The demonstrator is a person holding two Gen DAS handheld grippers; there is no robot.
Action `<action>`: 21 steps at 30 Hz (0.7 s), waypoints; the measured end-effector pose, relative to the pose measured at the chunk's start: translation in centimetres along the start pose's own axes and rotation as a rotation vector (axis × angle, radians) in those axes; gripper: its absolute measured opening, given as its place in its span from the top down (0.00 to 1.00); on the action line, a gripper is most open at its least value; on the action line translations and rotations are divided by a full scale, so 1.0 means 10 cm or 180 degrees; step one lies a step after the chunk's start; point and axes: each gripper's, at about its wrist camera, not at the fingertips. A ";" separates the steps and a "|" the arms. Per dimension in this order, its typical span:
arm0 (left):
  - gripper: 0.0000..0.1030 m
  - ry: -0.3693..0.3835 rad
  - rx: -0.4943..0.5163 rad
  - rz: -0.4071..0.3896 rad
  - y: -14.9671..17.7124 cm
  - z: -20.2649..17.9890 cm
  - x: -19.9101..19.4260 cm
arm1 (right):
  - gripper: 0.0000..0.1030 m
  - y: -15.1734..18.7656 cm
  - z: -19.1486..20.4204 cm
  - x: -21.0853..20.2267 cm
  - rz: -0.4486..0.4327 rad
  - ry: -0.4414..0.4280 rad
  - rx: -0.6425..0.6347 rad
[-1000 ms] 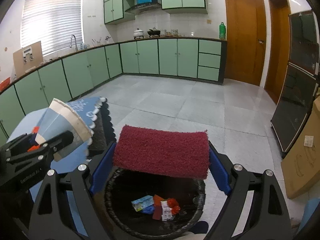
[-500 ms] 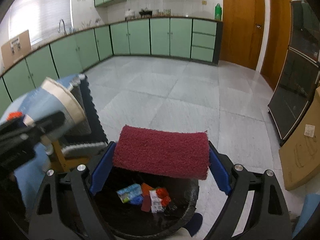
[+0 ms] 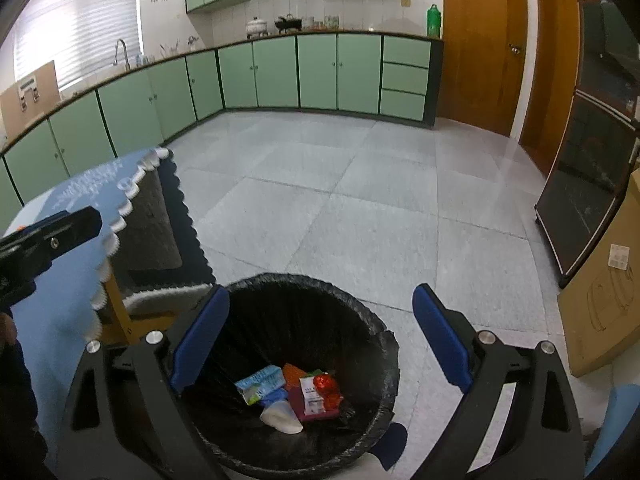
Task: Collect trash
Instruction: 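Open both tools to drop the cup and pad into the bin, then move the left tool to the white tissue while the right tool approaches the orange foam net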
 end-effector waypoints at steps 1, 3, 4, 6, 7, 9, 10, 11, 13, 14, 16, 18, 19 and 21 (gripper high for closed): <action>0.25 -0.0016 -0.0007 -0.0023 -0.01 0.02 -0.06 | 0.12 -0.01 0.03 -0.06 -0.0035 -0.0030 0.0010; 0.25 -0.0047 -0.0032 -0.0066 -0.02 0.09 -0.19 | 0.12 -0.04 0.09 -0.18 -0.0095 -0.0084 0.0016; 0.24 -0.0065 -0.0040 -0.0085 -0.02 0.12 -0.25 | 0.12 -0.06 0.12 -0.23 -0.0120 -0.0110 0.0017; 0.23 -0.0116 -0.0047 -0.0136 -0.02 0.20 -0.42 | 0.12 -0.08 0.23 -0.36 -0.0179 -0.0192 0.0009; 0.22 -0.0153 -0.0044 -0.0162 0.00 0.25 -0.52 | 0.12 -0.08 0.29 -0.42 -0.0205 -0.0238 0.0001; 0.21 -0.0225 -0.0025 -0.0186 0.04 0.32 -0.65 | 0.12 -0.10 0.39 -0.51 -0.0244 -0.0311 -0.0010; 0.21 -0.0290 -0.0023 -0.0205 0.08 0.39 -0.76 | 0.12 -0.09 0.47 -0.56 -0.0256 -0.0368 -0.0019; 0.20 -0.0336 -0.0028 -0.0214 0.11 0.45 -0.83 | 0.12 -0.09 0.52 -0.60 -0.0261 -0.0399 -0.0027; 0.20 -0.0460 -0.0064 -0.0213 0.21 0.61 -1.00 | 0.12 -0.07 0.70 -0.67 -0.0273 -0.0499 -0.0067; 0.20 -0.0511 -0.0088 -0.0207 0.24 0.69 -1.05 | 0.12 -0.07 0.77 -0.68 -0.0272 -0.0528 -0.0082; 0.20 -0.0638 -0.0135 -0.0198 0.33 0.85 -1.17 | 0.12 -0.03 0.94 -0.70 -0.0256 -0.0608 -0.0114; 0.20 -0.0823 -0.0193 -0.0189 0.44 1.06 -1.31 | 0.12 0.01 1.16 -0.71 -0.0233 -0.0704 -0.0150; 0.20 -0.0877 -0.0219 -0.0188 0.48 1.13 -1.35 | 0.12 0.02 1.23 -0.72 -0.0228 -0.0730 -0.0163; 0.20 -0.1014 -0.0305 -0.0173 0.57 1.35 -1.47 | 0.12 0.07 1.45 -0.73 -0.0215 -0.0818 -0.0222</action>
Point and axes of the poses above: each gripper's, at about its wrist camera, not at the fingertips, and x roughly the way its jaws point, z to its left, y to its underside, and after that the axes turned 7 degrees about x, right-handed
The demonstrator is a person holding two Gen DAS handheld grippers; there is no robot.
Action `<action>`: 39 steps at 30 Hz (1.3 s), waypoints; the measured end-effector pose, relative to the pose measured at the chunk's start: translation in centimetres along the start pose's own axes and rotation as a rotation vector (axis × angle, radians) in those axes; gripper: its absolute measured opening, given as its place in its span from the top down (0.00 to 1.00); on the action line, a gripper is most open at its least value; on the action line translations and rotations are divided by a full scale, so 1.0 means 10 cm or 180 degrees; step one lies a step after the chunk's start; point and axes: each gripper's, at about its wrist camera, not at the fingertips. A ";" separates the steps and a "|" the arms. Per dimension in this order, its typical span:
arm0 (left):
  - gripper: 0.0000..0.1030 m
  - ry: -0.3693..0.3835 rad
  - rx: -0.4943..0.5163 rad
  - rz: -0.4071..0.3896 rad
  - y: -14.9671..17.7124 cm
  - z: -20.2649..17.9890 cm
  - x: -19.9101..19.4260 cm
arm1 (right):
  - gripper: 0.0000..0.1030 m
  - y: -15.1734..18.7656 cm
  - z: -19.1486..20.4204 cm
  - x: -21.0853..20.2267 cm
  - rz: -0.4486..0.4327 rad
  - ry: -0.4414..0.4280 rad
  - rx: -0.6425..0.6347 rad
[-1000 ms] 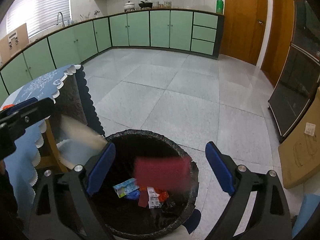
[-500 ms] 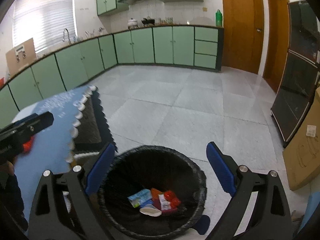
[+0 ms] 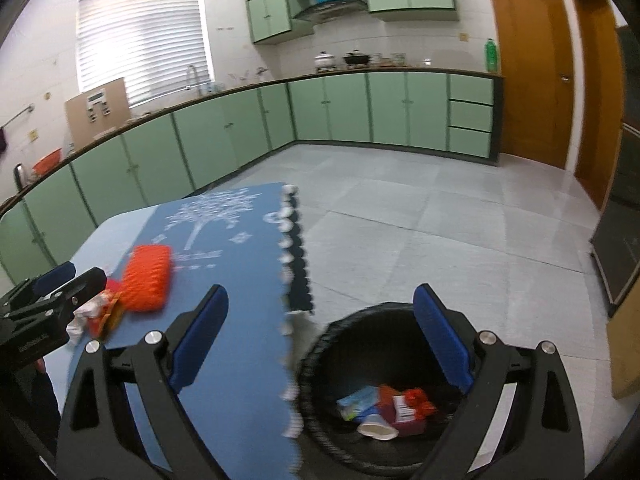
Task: Collect trash
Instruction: 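Move the left tool to the white tissue while the right tool approaches the orange foam net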
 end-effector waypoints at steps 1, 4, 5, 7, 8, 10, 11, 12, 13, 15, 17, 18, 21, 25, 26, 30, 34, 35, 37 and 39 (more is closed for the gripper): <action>0.20 -0.0060 -0.0033 0.0008 0.03 0.09 -0.02 | 0.12 0.01 0.07 0.02 0.0010 -0.0028 -0.0019; 0.20 -0.0287 -0.0096 0.0006 0.13 0.40 -0.10 | 0.12 0.05 0.33 0.07 0.0038 -0.0136 -0.0089; 0.20 -0.0333 -0.0104 0.0007 0.16 0.46 -0.12 | 0.12 0.07 0.42 0.09 0.0047 -0.0176 -0.0116; 0.20 -0.0432 -0.0139 0.0020 0.23 0.62 -0.17 | 0.12 0.09 0.55 0.12 0.0058 -0.0231 -0.0157; 0.20 -0.0470 -0.0153 0.0030 0.28 0.70 -0.19 | 0.12 0.11 0.65 0.14 0.0068 -0.0260 -0.0192; 0.20 -0.0532 -0.0194 0.0058 0.34 0.81 -0.22 | 0.12 0.14 0.78 0.18 0.0091 -0.0301 -0.0251; 0.20 -0.0565 -0.0229 0.0079 0.38 0.89 -0.23 | 0.12 0.15 0.84 0.20 0.0094 -0.0316 -0.0274; 0.20 -0.0585 -0.0251 0.0094 0.41 0.93 -0.23 | 0.12 0.17 0.87 0.21 0.0096 -0.0325 -0.0289; 0.20 -0.0601 -0.0269 0.0110 0.44 0.98 -0.24 | 0.12 0.18 0.92 0.23 0.0105 -0.0334 -0.0301; 0.20 -0.0629 -0.0300 0.0144 0.49 1.06 -0.23 | 0.12 0.20 1.00 0.28 0.0126 -0.0351 -0.0318; 0.20 -0.0636 -0.0321 0.0163 0.54 1.12 -0.23 | 0.12 0.23 1.08 0.32 0.0140 -0.0352 -0.0337; 0.20 -0.0634 -0.0337 0.0175 0.55 1.15 -0.22 | 0.12 0.24 1.10 0.34 0.0149 -0.0355 -0.0345; 0.20 -0.0613 -0.0385 0.0204 0.58 1.20 -0.18 | 0.12 0.29 1.15 0.40 0.0181 -0.0351 -0.0368; 0.20 -0.0600 -0.0421 0.0225 0.62 1.26 -0.13 | 0.12 0.33 1.22 0.46 0.0233 -0.0341 -0.0410; 0.20 -0.0595 -0.0437 0.0235 0.63 1.28 -0.12 | 0.12 0.33 1.23 0.47 0.0244 -0.0342 -0.0418; 0.29 -0.0521 -0.0508 0.0308 0.67 1.32 -0.04 | 0.12 0.35 1.26 0.53 0.0284 -0.0350 -0.0442; 0.32 -0.0509 -0.0503 0.0329 0.70 1.31 0.01 | 0.12 0.36 1.28 0.57 0.0316 -0.0357 -0.0463; 0.32 -0.0505 -0.0509 0.0324 0.69 1.32 0.02 | 0.12 0.37 1.28 0.58 0.0326 -0.0357 -0.0470; 0.32 -0.0504 -0.0499 0.0301 0.67 1.31 0.03 | 0.12 0.37 1.28 0.59 0.0341 -0.0355 -0.0479; 0.32 -0.0503 -0.0461 0.0296 0.62 1.29 0.07 | 0.12 0.37 1.28 0.60 0.0349 -0.0352 -0.0474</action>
Point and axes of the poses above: each gripper's, at about its wrist camera, not at the fingertips, and x roughly the way its jaws point, z to its left, y to its underside, and after that the axes turned 7 degrees about x, right-handed
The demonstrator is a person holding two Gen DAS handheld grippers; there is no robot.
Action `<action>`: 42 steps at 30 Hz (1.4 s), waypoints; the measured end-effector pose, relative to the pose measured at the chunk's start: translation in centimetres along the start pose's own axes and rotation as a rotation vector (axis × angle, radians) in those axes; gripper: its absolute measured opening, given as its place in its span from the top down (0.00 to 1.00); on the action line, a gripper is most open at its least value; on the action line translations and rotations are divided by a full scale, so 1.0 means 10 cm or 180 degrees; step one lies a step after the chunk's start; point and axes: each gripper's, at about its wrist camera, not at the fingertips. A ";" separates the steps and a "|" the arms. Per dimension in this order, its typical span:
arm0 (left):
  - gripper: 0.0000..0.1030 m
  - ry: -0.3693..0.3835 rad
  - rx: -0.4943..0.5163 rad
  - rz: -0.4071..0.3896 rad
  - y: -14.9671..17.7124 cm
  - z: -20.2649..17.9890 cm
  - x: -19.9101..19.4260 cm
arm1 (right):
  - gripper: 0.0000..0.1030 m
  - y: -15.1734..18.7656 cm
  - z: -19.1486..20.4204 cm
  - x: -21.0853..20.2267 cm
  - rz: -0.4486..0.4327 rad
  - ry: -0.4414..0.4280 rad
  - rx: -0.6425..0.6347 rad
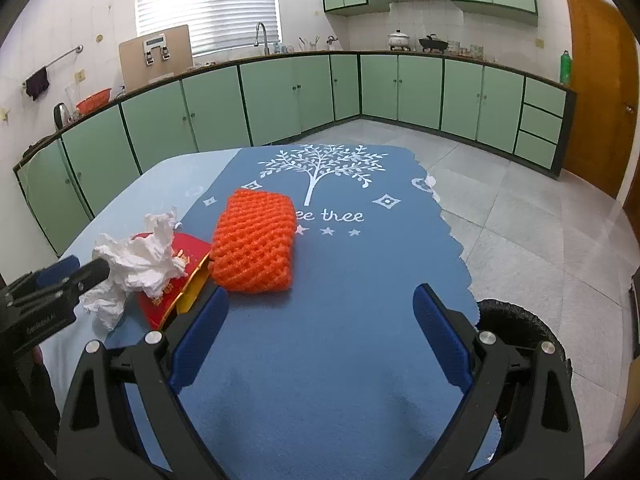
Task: Collect trash
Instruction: 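Move the left tool to the white tissue while the right tool approaches the orange foam net, then close the left tool on the white tissue while the right tool grasps the orange foam net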
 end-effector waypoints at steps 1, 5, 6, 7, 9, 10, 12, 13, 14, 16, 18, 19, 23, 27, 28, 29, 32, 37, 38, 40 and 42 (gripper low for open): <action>0.32 0.0000 0.0007 0.0001 -0.01 0.00 0.02 | 0.12 0.00 0.00 0.00 0.0003 -0.0003 0.0004; 0.36 0.0037 -0.0028 0.0030 -0.05 -0.02 0.12 | 0.12 -0.01 -0.01 0.01 0.0006 -0.0005 -0.0004; 0.46 0.0060 -0.0049 0.0047 -0.05 -0.02 0.14 | 0.12 -0.02 -0.02 0.01 0.0008 -0.0004 -0.0006; 0.55 0.0094 -0.0073 0.0077 -0.05 -0.02 0.16 | 0.12 -0.02 -0.03 0.02 0.0011 -0.0005 -0.0007; 0.70 0.0128 -0.0093 0.0092 -0.03 -0.02 0.17 | 0.12 -0.03 -0.04 0.03 0.0007 -0.0006 0.0002; 0.77 0.0116 -0.0083 0.0081 -0.02 -0.03 0.16 | 0.12 -0.03 -0.04 0.02 0.0004 -0.0008 0.0003; 0.87 0.0079 -0.0060 0.0053 0.00 -0.04 0.13 | 0.12 -0.05 -0.04 0.04 -0.0001 -0.0013 0.0000; 0.89 0.0081 -0.0080 0.0052 0.00 -0.04 0.11 | 0.12 -0.05 -0.04 0.05 -0.0003 -0.0017 0.0001; 0.90 0.0084 -0.0124 0.0048 0.02 -0.03 0.08 | 0.12 -0.06 -0.03 0.06 -0.0008 -0.0021 0.0004; 0.90 0.0073 -0.0175 0.0019 0.04 -0.01 0.01 | 0.12 -0.08 0.00 0.08 -0.0007 -0.0040 -0.0005; 0.91 0.0092 -0.0207 -0.0006 0.06 0.01 -0.06 | 0.12 -0.10 0.06 0.13 0.0002 -0.0081 -0.0032; 0.91 0.0102 -0.0198 -0.0014 0.07 0.00 -0.10 | 0.12 -0.11 0.10 0.16 0.0014 -0.0111 -0.0057; 0.91 0.0092 -0.0133 -0.0015 0.12 -0.01 -0.13 | 0.12 -0.11 0.24 0.30 0.0067 -0.0156 -0.0155; 0.91 0.0104 -0.0162 0.0056 0.16 0.02 -0.07 | 0.17 -0.10 0.31 0.47 0.0196 -0.0185 -0.0218; 0.91 0.0100 -0.0175 0.0069 0.17 0.03 -0.06 | 0.18 -0.10 0.33 0.52 0.0224 -0.0174 -0.0230; 0.91 0.0094 -0.0175 0.0076 0.18 0.03 -0.06 | 0.18 -0.10 0.34 0.54 0.0234 -0.0170 -0.0231; 0.91 0.0071 -0.0154 0.0102 0.21 0.02 -0.04 | 0.24 -0.11 0.35 0.64 0.0341 -0.0221 -0.0219; 0.91 0.0044 -0.0194 0.0103 0.23 0.05 -0.04 | 0.55 -0.12 0.46 0.68 0.0398 -0.0321 -0.0395; 0.91 0.0029 -0.0193 0.0088 0.22 0.05 -0.05 | 0.61 -0.12 0.47 0.65 0.0367 -0.0326 -0.0429; 0.91 0.0001 -0.0179 0.0058 0.20 0.03 -0.07 | 0.78 -0.14 0.48 0.60 0.0319 -0.0283 -0.0456; 0.91 -0.0022 -0.0169 0.0033 0.19 0.02 -0.09 | 0.81 -0.17 0.46 0.55 0.0317 -0.0326 -0.0406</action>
Point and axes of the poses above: each gripper's, at about its wrist camera, not at the fingertips, and x roughly the way its jaws point, z to its left, y to its underside, and after that the axes turned 7 degrees about x, right-handed
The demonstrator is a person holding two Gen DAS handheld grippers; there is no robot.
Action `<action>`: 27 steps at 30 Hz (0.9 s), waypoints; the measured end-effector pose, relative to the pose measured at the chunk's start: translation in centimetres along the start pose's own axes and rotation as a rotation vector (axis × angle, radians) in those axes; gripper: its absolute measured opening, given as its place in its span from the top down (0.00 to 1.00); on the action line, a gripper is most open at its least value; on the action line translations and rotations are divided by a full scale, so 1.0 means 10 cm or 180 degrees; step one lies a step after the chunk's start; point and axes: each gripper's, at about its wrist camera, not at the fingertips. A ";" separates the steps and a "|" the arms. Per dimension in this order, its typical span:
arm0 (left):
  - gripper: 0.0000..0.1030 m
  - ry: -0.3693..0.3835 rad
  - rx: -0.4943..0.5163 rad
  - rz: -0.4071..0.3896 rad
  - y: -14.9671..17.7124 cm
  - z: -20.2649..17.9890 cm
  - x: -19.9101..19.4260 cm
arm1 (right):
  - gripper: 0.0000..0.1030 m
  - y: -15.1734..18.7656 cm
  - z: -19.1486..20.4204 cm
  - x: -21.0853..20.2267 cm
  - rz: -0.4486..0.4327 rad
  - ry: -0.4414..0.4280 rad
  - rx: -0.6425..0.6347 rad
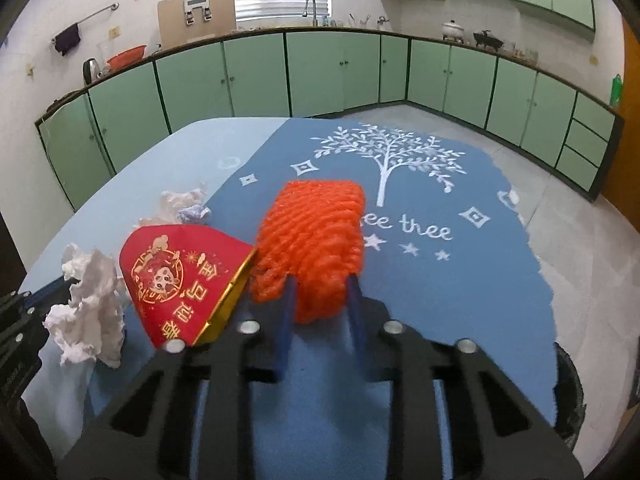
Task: Collect trash
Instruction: 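Close the left tool on the white tissue while the right tool grasps the orange foam net, then carry the tissue and foam net in both tools over the black bin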
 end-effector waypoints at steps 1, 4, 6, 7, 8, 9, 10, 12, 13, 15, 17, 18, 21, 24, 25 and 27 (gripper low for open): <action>0.91 -0.0002 -0.0004 -0.0007 -0.01 0.00 -0.01 | 0.81 -0.01 -0.01 -0.02 -0.0012 -0.0007 0.0002; 0.91 -0.0019 -0.0001 -0.0043 -0.04 0.00 -0.05 | 0.82 -0.03 -0.01 -0.16 -0.0099 -0.0016 -0.0020; 0.91 -0.0025 0.0004 -0.0079 -0.05 -0.01 -0.09 | 0.83 -0.04 -0.01 -0.26 -0.0149 -0.0029 -0.0021; 0.91 -0.0029 0.0002 -0.0099 -0.07 -0.02 -0.12 | 0.83 -0.05 -0.02 -0.31 -0.0170 -0.0038 -0.0016; 0.91 -0.0033 0.0000 -0.0127 -0.08 -0.02 -0.16 | 0.83 -0.05 -0.03 -0.37 -0.0197 -0.0046 -0.0005; 0.92 -0.0030 0.0002 -0.0150 -0.10 -0.03 -0.19 | 0.83 -0.06 -0.04 -0.42 -0.0221 -0.0055 0.0004; 0.92 -0.0026 0.0006 -0.0180 -0.12 -0.04 -0.23 | 0.83 -0.06 -0.04 -0.46 -0.0239 -0.0063 0.0006; 0.92 -0.0015 0.0018 -0.0229 -0.16 -0.06 -0.29 | 0.83 -0.07 -0.05 -0.57 -0.0287 -0.0065 -0.0003; 0.92 -0.0001 0.0025 -0.0252 -0.18 -0.08 -0.32 | 0.83 -0.08 -0.07 -0.64 -0.0314 -0.0070 -0.0003; 0.92 0.0026 0.0039 -0.0305 -0.23 -0.12 -0.40 | 0.83 -0.09 -0.10 -0.74 -0.0346 -0.0073 -0.0006; 0.92 0.0046 0.0066 -0.0351 -0.28 -0.16 -0.46 | 0.83 -0.09 -0.14 -0.86 -0.0405 -0.0066 0.0012; 0.92 0.0063 0.0074 -0.0370 -0.31 -0.19 -0.49 | 0.83 -0.10 -0.17 -0.93 -0.0435 -0.0062 0.0022; 0.92 0.0140 0.0071 -0.0420 -0.37 -0.26 -0.58 | 0.83 -0.11 -0.24 -1.10 -0.0519 -0.0053 0.0056; 0.92 0.0215 0.0113 -0.0465 -0.44 -0.38 -0.66 | 0.83 -0.11 -0.33 -1.27 -0.0595 -0.0025 0.0077; 0.92 0.0230 0.0131 -0.0476 -0.45 -0.41 -0.68 | 0.83 -0.11 -0.34 -1.30 -0.0609 -0.0013 0.0080; 0.92 0.0284 0.0173 -0.0507 -0.49 -0.51 -0.72 | 0.83 -0.09 -0.41 -1.39 -0.0638 0.0013 0.0102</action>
Point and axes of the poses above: each gripper's, at about its wrist camera, not at the fingertips, and x roughly the way its jaws point, z to its left, y to its underside, and after that the axes turned 7 degrees about x, right-handed
